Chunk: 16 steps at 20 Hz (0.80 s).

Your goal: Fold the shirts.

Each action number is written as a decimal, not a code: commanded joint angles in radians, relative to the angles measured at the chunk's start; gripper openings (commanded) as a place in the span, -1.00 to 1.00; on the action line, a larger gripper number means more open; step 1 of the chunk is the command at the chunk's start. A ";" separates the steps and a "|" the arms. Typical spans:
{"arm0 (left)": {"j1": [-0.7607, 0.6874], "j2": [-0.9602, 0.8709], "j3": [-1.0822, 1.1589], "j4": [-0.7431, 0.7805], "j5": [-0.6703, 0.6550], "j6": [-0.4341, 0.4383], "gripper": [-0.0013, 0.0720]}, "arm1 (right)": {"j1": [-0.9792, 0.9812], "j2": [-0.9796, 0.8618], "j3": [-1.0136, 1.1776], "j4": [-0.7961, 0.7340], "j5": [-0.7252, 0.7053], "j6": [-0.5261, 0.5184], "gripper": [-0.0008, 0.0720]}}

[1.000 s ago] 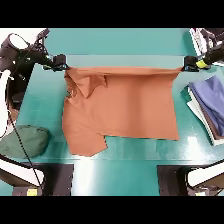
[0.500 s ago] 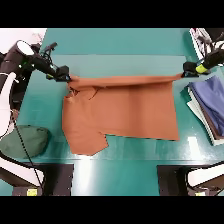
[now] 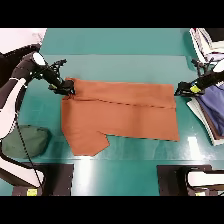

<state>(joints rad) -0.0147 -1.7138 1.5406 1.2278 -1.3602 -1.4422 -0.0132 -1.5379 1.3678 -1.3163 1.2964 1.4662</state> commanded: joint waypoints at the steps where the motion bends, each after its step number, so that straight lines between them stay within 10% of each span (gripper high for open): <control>1: 0.015 0.061 -0.008 0.070 -0.035 -0.025 0.30 | -0.017 0.043 -0.031 0.015 0.048 -0.001 0.25; 16: 0.026 0.806 -1.007 0.045 0.106 -0.149 0.30 | -0.038 0.442 -0.320 0.148 0.037 -0.062 0.20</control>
<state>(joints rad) 0.0097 -0.9932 0.6849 1.3178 -1.3102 -1.5627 -0.0505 -1.1301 1.0683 -1.1866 1.3388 1.4113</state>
